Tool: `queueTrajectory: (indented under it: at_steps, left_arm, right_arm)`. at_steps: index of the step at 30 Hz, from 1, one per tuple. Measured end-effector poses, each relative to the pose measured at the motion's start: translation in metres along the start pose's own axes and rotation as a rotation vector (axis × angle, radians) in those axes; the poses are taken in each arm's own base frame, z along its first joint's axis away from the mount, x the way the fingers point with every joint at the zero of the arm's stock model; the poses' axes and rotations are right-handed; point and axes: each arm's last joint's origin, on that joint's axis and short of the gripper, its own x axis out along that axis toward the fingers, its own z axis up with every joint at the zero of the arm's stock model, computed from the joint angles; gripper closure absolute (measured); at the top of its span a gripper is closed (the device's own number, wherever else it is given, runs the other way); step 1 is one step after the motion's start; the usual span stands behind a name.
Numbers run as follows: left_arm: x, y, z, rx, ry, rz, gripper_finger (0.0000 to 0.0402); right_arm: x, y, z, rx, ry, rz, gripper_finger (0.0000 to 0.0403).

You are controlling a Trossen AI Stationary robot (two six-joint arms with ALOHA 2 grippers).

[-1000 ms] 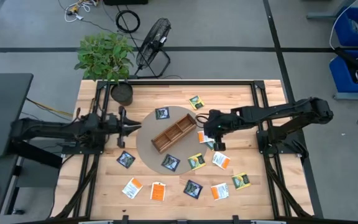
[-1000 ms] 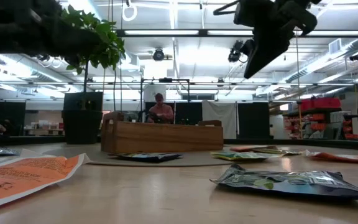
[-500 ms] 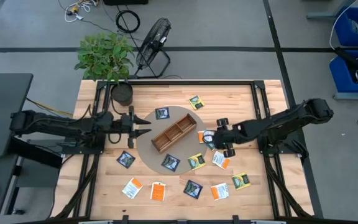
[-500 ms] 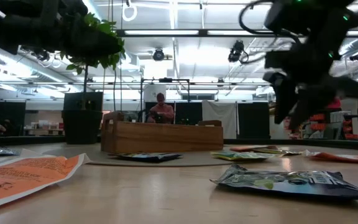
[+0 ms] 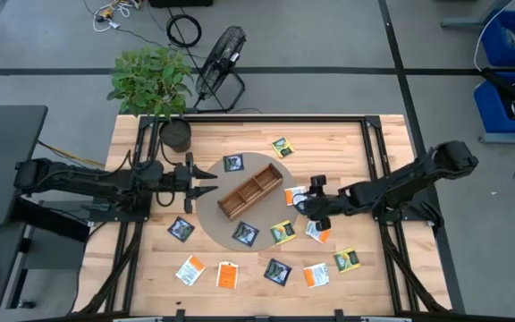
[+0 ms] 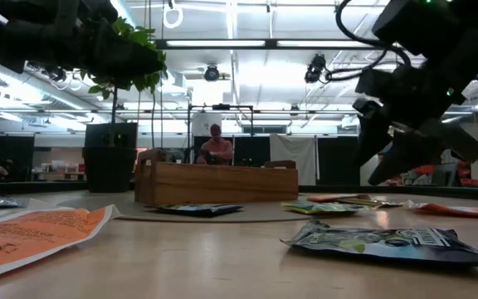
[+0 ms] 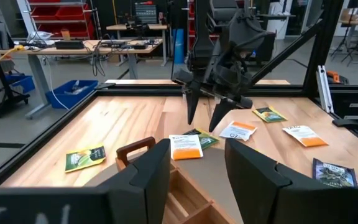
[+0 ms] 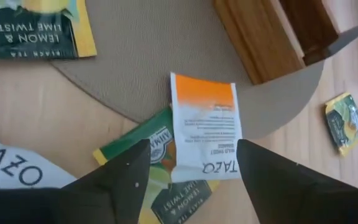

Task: Pick & Place Tea
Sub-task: Put the orange tea bag into the right section of the wooden organizer

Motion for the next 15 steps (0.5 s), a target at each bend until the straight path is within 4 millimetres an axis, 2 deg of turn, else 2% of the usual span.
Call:
queueTrajectory:
  at_steps: [11, 15]
  left_arm:
    - [0.000, 0.000, 0.000, -0.007, -0.001, 0.000, 0.0241]
    - [0.000, 0.000, 0.000, -0.008, 0.000, 0.000, 0.0241]
  right_arm:
    - [0.024, 0.010, -0.002, -0.026, 0.049, -0.053, 0.0159]
    - [0.025, 0.010, -0.001, -0.014, 0.043, -0.054, 0.0170]
